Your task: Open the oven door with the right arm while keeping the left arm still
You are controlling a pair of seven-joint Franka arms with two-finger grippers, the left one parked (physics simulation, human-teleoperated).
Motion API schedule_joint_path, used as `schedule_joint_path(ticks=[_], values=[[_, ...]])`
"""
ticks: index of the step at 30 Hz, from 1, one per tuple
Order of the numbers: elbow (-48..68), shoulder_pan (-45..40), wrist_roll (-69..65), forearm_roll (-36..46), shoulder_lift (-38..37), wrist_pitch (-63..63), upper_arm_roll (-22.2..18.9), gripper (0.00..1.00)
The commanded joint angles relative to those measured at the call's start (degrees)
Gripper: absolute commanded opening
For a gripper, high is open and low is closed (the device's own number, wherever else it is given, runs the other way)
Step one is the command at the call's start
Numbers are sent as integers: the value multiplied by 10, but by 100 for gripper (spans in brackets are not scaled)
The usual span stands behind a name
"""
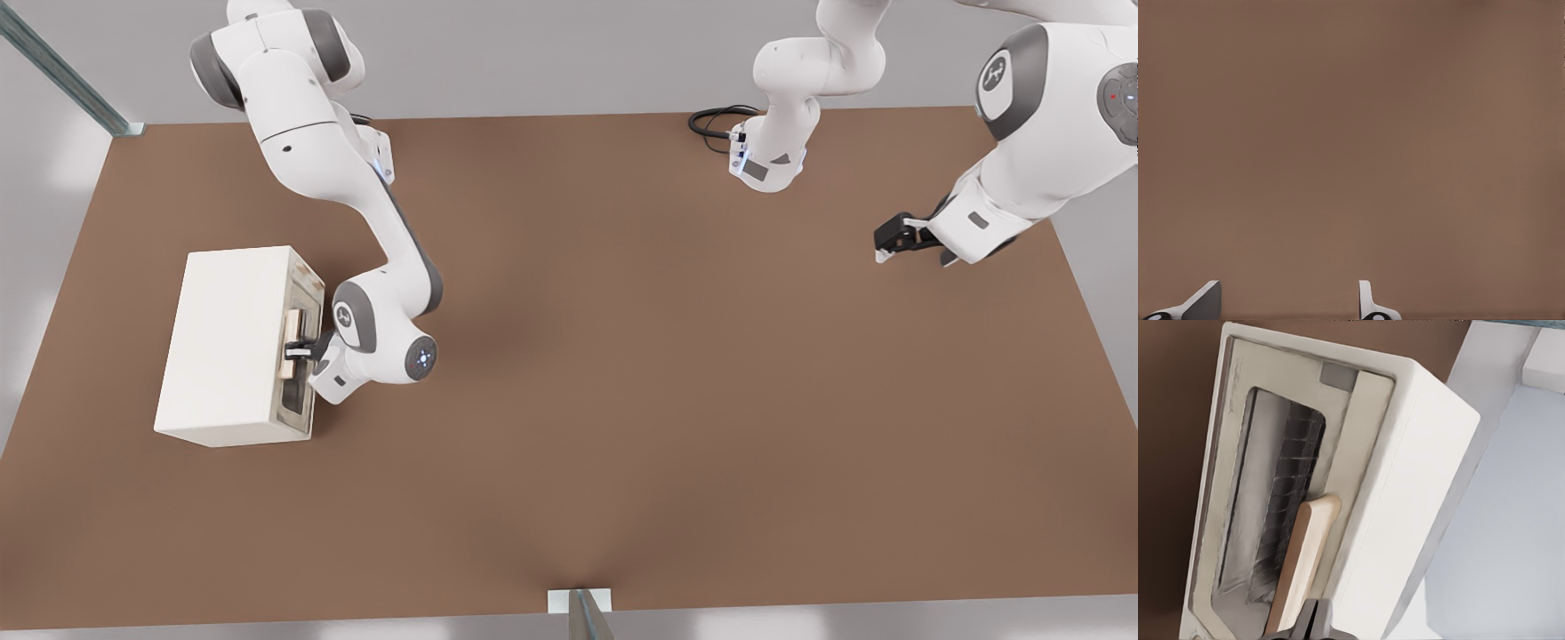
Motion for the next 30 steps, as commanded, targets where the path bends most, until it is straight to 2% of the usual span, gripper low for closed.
schedule_joint_path(ticks=[1,30], values=[[-8,-1,177,-13,-3,26,-2,21],[-30,-1,181,-17,7,26,-3,21]])
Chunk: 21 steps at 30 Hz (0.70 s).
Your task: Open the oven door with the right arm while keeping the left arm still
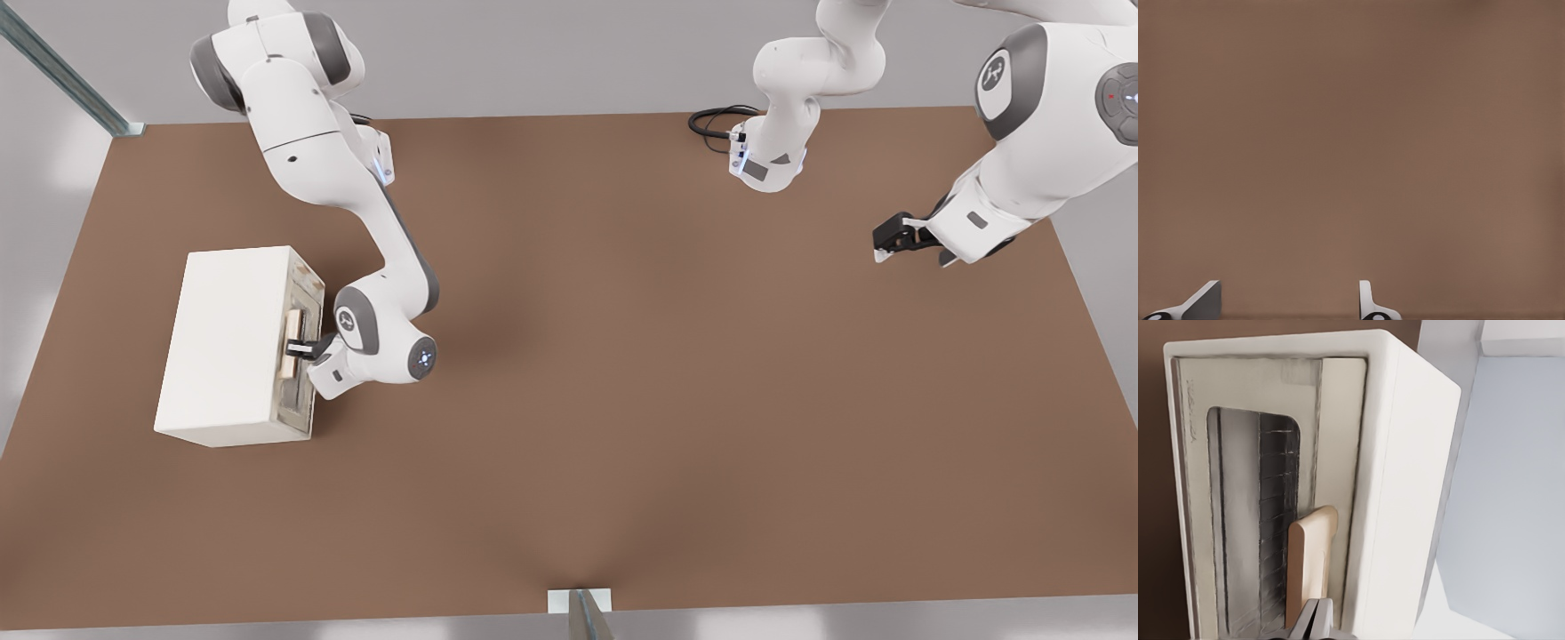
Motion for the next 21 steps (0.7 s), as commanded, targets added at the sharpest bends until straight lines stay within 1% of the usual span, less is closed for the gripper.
schedule_joint_path(ticks=[1,3,7,8,9,10,11,12,14,15,21], values=[[0,1,39,1,0,1,0,21],[21,3,35,7,-1,0,3,21],[148,6,23,198,-1,-15,4,21],[159,-15,-9,259,-23,-14,4,21],[163,-68,-118,348,-78,-7,6,21],[179,-100,-213,409,-115,-13,5,21],[188,-121,-243,444,-149,-26,5,25],[187,-131,-252,458,-169,-28,5,100],[199,-142,-254,479,-175,-19,2,100],[202,-149,-297,478,-174,-5,0,100],[200,-156,-299,480,-181,-7,-4,100]])
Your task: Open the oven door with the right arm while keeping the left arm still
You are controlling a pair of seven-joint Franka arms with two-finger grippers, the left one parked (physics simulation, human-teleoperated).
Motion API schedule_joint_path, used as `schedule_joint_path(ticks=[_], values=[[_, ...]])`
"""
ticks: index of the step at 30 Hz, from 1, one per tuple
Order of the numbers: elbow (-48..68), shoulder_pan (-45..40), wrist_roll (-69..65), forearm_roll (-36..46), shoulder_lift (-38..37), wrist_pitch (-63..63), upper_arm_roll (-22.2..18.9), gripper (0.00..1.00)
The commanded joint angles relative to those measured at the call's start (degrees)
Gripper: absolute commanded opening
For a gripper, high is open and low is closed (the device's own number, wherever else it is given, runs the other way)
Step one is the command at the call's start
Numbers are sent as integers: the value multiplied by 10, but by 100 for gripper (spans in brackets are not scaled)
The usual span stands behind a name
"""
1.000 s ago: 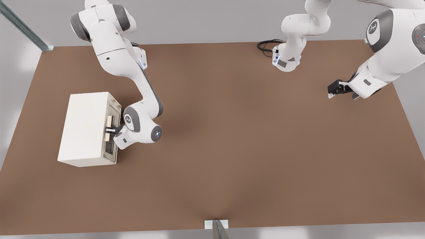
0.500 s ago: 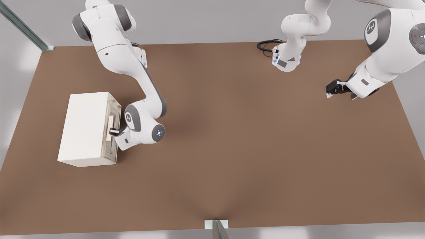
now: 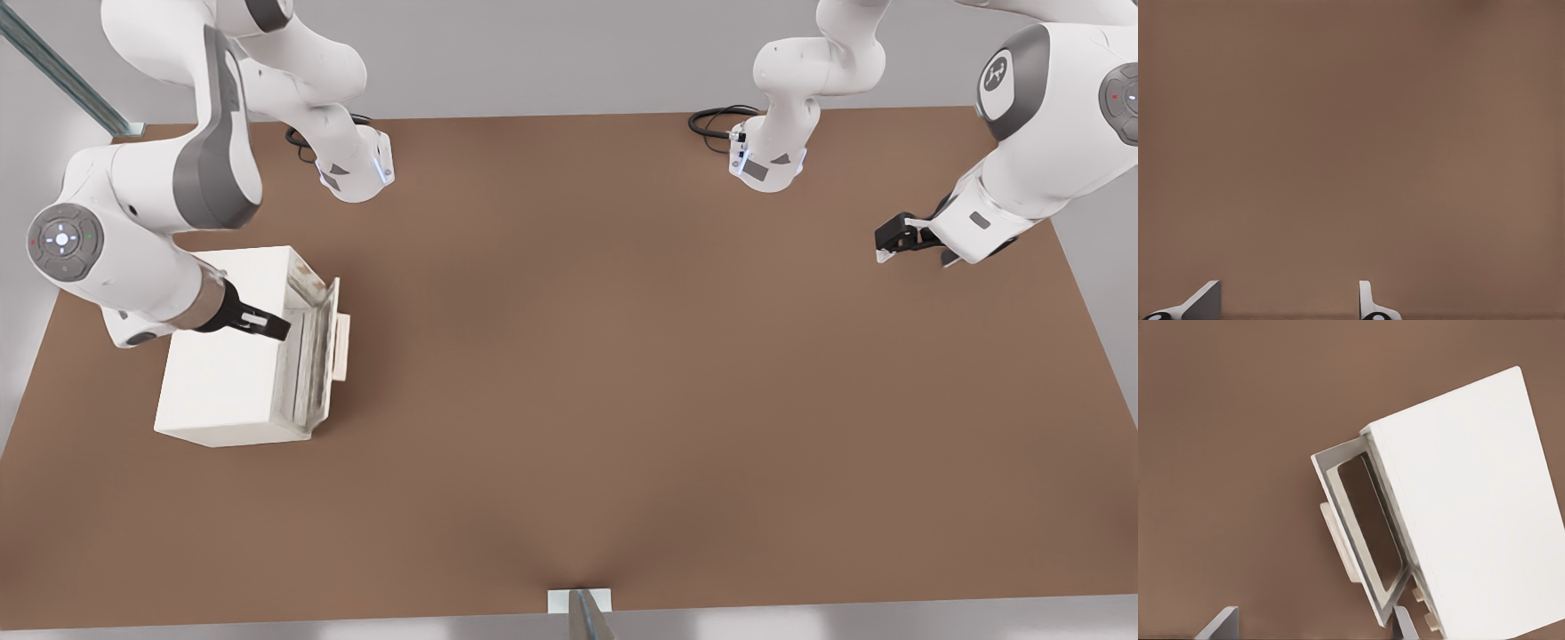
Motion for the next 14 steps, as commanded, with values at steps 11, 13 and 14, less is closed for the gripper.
schedule_joint_path(ticks=[11,13,14], values=[[-5,-3,-160,15,-1,4,-1,100],[-5,-3,-161,15,-1,4,-1,100],[-5,-2,-161,15,-1,4,-1,100]])
